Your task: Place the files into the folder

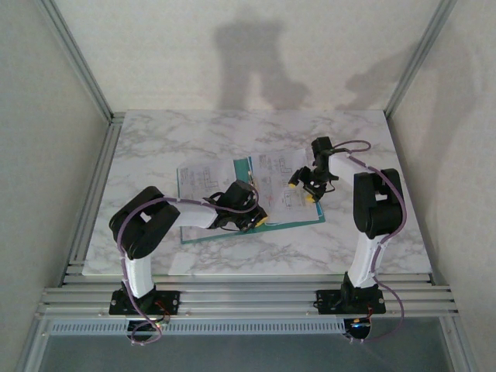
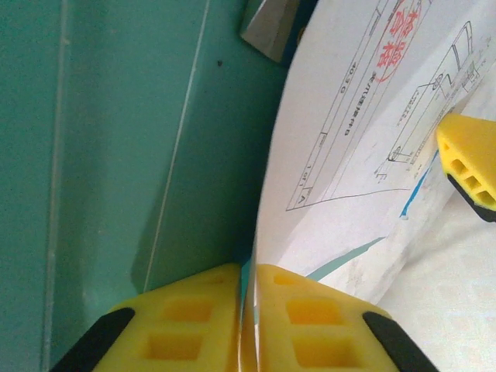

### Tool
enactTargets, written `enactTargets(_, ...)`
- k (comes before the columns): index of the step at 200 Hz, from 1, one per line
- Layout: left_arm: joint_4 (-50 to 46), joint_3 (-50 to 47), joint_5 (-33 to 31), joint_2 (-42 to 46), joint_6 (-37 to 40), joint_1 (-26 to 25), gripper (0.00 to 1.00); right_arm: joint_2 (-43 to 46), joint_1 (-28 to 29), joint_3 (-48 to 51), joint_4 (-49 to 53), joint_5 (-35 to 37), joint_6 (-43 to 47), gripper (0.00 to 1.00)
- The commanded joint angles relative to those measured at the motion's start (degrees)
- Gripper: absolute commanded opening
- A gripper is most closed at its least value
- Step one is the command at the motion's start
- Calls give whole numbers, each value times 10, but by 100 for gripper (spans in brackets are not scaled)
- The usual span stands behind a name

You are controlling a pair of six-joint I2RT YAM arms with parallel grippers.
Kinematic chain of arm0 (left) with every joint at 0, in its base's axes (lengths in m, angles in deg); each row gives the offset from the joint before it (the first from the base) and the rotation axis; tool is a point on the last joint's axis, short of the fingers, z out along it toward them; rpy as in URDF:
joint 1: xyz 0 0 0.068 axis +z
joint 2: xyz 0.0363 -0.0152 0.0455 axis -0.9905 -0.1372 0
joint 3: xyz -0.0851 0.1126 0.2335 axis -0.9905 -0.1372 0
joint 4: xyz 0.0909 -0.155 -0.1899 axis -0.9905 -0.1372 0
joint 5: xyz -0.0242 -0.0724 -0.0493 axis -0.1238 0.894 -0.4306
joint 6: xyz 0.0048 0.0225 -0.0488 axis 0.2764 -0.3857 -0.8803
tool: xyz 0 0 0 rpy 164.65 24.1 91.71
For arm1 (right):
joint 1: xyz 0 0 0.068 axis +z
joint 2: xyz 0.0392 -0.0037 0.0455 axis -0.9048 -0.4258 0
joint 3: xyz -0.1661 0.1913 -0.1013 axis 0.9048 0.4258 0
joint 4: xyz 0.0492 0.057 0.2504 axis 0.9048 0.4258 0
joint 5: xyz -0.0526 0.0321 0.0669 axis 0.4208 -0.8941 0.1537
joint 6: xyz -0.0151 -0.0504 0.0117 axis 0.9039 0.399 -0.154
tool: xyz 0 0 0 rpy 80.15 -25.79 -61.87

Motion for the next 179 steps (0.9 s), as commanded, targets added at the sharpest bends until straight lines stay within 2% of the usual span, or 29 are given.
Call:
enactTargets(1,-13,11,-2,-8,9,-4,9,6,5,-7,20,18,13,69)
enactTargets(74,-15,-6,-1,5,8,-4,6,-11,6,-36,43,25,31,68)
enactTargets(85,-17,-8,-1,6,8,-4,9,-15,5,-39,44,25,36,69)
enactTargets(104,-19,-6,-3,6,8,-4,23,-26,6,-50,48,21,43,69)
enactTargets(118,-20,-4,-5,5,8,-4,29,-34,5,-56,49,17,48,69)
enactTargets(179,-27,-2,-10,6,11,-4,30,-60,16,-100,64,8,69,68)
